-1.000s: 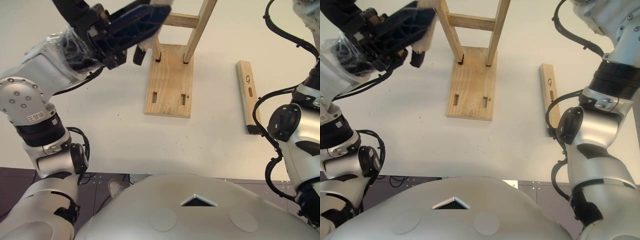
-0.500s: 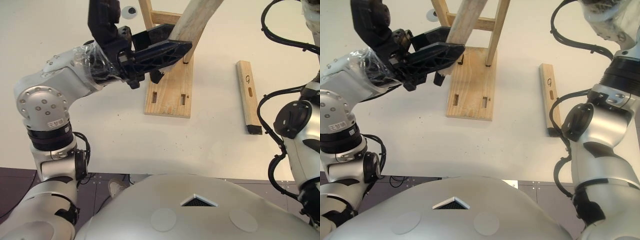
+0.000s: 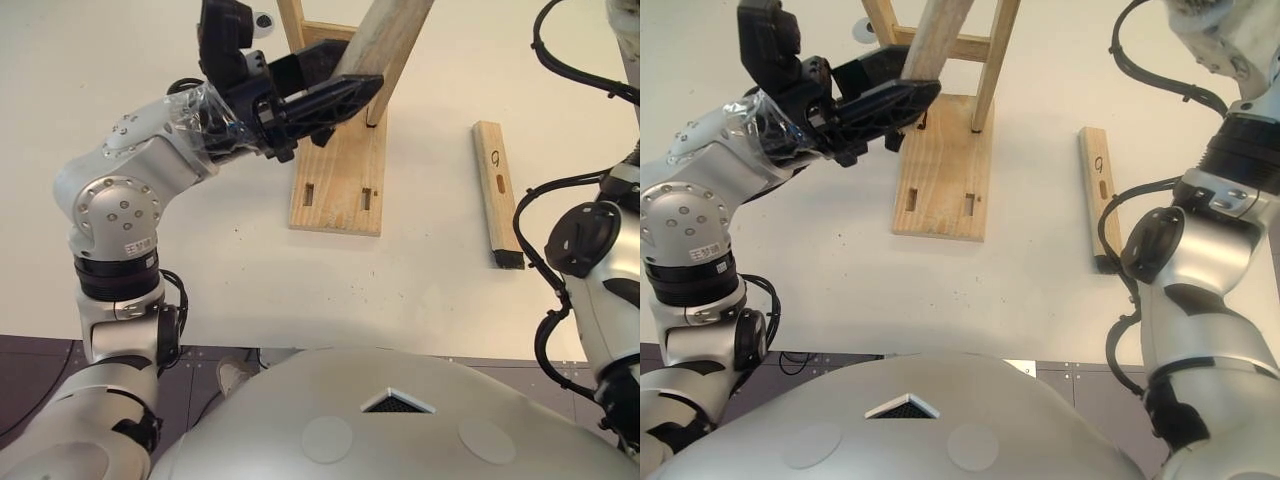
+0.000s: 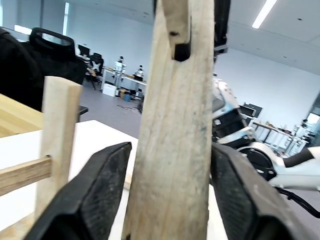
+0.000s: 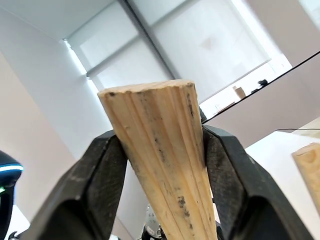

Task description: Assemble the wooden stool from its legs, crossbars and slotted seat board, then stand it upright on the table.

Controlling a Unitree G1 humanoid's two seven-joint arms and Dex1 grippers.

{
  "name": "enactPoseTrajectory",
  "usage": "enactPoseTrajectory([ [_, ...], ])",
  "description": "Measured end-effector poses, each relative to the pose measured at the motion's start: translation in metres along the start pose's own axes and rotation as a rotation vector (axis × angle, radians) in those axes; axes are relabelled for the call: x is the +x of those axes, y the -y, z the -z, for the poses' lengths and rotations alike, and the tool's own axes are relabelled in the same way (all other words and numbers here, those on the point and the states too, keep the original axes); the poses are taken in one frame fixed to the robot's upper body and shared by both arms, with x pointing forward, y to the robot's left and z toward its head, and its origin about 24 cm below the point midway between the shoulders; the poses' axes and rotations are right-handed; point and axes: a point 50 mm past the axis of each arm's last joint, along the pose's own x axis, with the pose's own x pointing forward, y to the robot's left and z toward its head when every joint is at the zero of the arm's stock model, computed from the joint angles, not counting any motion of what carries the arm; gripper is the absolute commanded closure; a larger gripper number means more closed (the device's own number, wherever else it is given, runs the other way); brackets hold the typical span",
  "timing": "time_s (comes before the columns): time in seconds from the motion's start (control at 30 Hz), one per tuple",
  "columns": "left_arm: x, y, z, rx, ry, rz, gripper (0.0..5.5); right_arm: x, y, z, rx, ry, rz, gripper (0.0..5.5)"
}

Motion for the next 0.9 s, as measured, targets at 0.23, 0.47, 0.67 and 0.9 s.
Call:
enactPoseTrajectory([
  [0.23,-0.021,-0.01,-0.002,-0.013,-0.004,-0.112,2.2,-0.015,0.0,0.0,-0.114,0.076,0.113,3.4],
  [0.47,-0.06,-0.015,0.02,-0.033,-0.179,-0.202,2.2,-0.039,-0.008,0.02,-0.276,0.086,0.238,3.41],
  [0.67,-0.077,-0.036,0.034,-0.067,-0.191,-0.317,2.2,-0.045,0.005,0.071,-0.348,-0.03,0.326,3.42],
  [0.9,-0.083,-0.05,0.034,-0.075,-0.163,-0.366,2.2,-0.058,0.015,0.09,-0.381,-0.066,0.386,3.42],
])
